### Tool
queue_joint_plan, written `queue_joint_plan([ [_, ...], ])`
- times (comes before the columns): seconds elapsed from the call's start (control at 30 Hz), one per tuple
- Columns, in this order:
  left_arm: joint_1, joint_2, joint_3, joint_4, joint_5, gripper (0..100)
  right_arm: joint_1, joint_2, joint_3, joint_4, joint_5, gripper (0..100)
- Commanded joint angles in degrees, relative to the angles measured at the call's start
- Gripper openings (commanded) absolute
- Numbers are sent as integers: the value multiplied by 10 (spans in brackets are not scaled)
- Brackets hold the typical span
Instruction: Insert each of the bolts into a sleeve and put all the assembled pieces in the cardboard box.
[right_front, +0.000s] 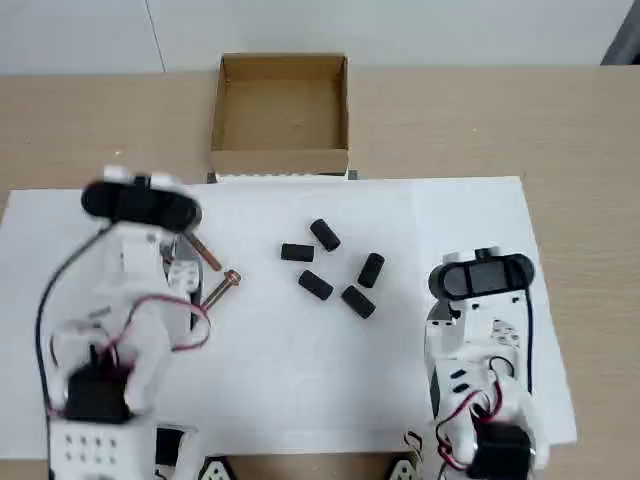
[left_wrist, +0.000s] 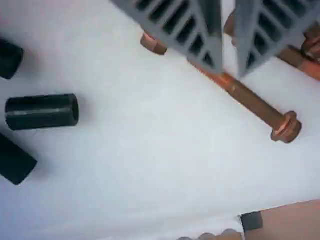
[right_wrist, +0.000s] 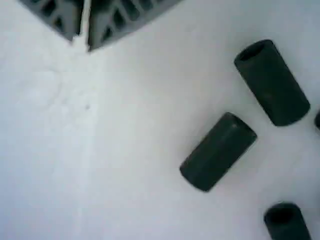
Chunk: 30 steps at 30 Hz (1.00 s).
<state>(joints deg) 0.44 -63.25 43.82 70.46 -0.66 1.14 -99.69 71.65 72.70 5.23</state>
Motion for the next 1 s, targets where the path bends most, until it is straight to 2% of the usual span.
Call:
queue_joint_plan([
  [0.0,-5,105,-124,61,-1,7,-5,86,-95,7,-6,4],
  [0.07,-3,136,-160,89,-1,8,-1,159,-146,20,-15,4],
  [0.23,-4,157,-187,114,-2,8,-11,349,-296,89,-98,4],
  [0.6,-5,164,-174,151,1,6,-134,665,-570,240,-243,4],
  [0.7,-35,164,-153,148,1,7,-166,726,-616,241,-285,4],
  [0.8,-87,164,-130,131,-4,8,-195,780,-650,240,-295,4],
  [0.97,-121,164,-54,101,-55,11,-211,873,-688,240,-335,5],
])
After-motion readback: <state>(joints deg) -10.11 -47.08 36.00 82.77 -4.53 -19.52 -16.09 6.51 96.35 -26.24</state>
